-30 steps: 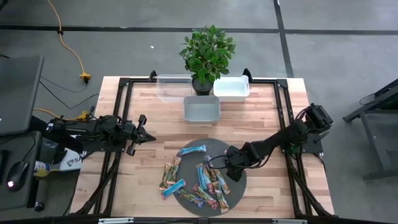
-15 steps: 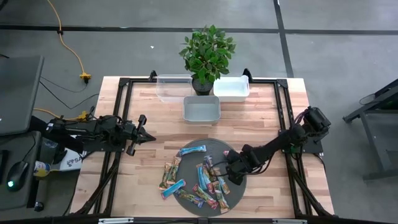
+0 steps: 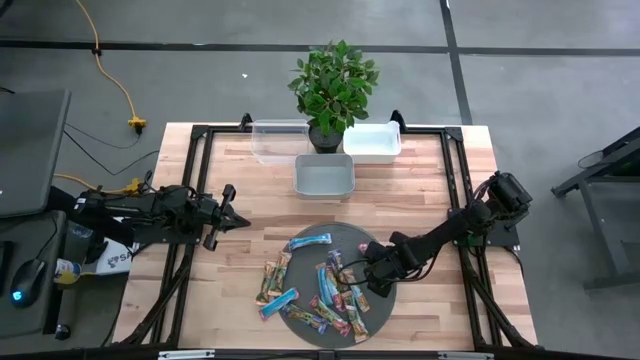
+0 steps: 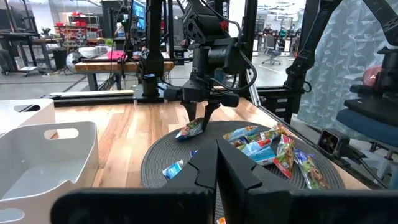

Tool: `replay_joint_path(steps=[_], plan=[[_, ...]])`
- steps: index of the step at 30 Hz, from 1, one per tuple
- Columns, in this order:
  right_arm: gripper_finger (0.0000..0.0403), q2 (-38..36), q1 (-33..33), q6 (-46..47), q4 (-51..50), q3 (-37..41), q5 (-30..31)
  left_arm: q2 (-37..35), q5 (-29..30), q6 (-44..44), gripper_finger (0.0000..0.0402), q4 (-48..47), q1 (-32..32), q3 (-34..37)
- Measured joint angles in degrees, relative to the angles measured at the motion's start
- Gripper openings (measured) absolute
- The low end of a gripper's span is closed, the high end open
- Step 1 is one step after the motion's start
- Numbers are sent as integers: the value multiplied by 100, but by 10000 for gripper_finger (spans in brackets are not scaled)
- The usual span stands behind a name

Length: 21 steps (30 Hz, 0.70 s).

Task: Pick and place Granola Bars by type
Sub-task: Put the red granola bar into the white bin

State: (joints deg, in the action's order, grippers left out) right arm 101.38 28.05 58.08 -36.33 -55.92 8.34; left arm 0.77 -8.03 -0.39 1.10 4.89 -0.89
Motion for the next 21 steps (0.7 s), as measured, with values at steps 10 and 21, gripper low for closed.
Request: replay_joint_path(steps=[10, 21], plan=[[69, -195, -7, 49, 48, 26, -186, 0, 3, 0, 1, 1, 2, 1], [64, -885, -254, 92, 559, 22, 27, -1, 28, -1, 1, 0, 2, 1]])
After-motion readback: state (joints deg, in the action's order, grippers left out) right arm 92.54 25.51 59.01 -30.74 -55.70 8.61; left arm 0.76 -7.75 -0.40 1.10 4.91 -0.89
